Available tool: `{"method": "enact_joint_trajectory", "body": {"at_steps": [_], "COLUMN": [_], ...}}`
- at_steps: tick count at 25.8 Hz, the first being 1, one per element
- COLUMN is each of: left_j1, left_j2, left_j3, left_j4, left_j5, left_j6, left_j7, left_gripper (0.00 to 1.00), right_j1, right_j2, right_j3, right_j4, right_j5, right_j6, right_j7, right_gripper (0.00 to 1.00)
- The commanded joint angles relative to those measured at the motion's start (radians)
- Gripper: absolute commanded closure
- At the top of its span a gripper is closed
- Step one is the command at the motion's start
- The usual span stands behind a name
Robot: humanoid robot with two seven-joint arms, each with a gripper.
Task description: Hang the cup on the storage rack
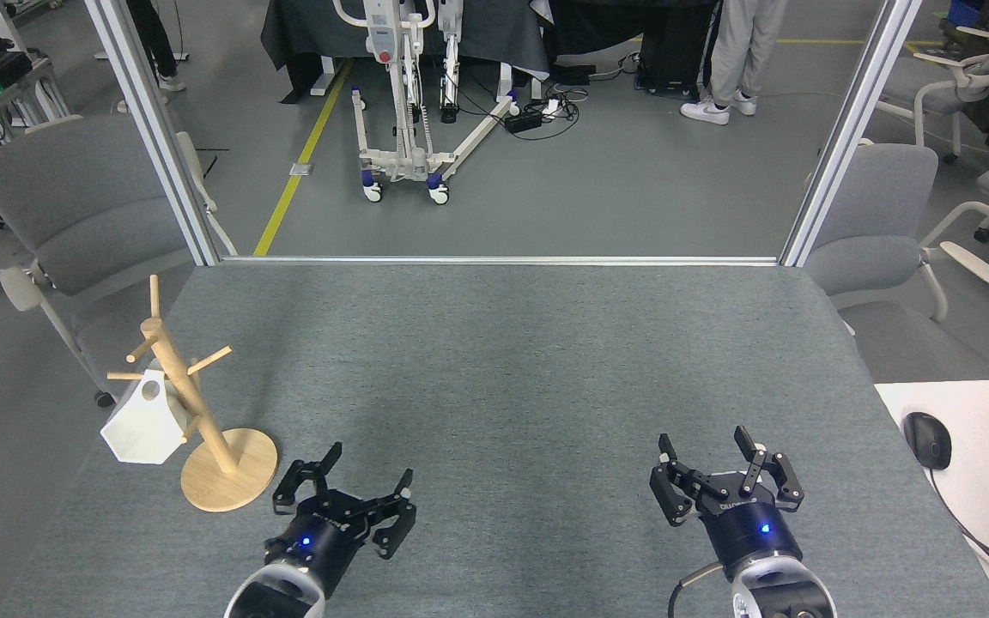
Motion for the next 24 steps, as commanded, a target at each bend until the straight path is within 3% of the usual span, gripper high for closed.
{"method": "enact_joint_trajectory", "body": {"at_steps": [1, 8, 13, 16, 24], "left_j1": [-0.062, -0.137, -0.124, -0.112, -0.152], "left_j2": [-0.021, -0.022, -0.019, -0.019, -0.022], "left_j3": [-0.157, -0.269, -0.236, -0.190, -0.174], "left_j4": [0.003, 0.031, 0.029, 0.020, 0.035], "left_j5": [0.006, 0.138, 0.141, 0.141, 0.141], "left_j6": [0.119, 0.340, 0.371, 0.379, 0.379], "left_j7": [-0.007, -0.025, -0.019, -0.015, -0.024], "left_gripper": [0.02, 0.02, 0.02, 0.02, 0.02], "right_j1": [-0.002, -0.093, -0.117, -0.117, -0.105], "right_j2": [-0.008, -0.037, -0.029, 0.001, 0.006], "right_j3": [-0.002, -0.007, -0.012, -0.015, -0.045], "right_j4": [0.024, 0.053, 0.051, 0.044, 0.028], "right_j5": [-0.001, -0.043, -0.044, -0.044, -0.044], "right_j6": [0.006, 0.009, 0.008, 0.005, 0.002], "right_j7": [0.004, 0.011, 0.005, 0.002, 0.001], "right_gripper": [0.00, 0.00, 0.00, 0.00, 0.00]}}
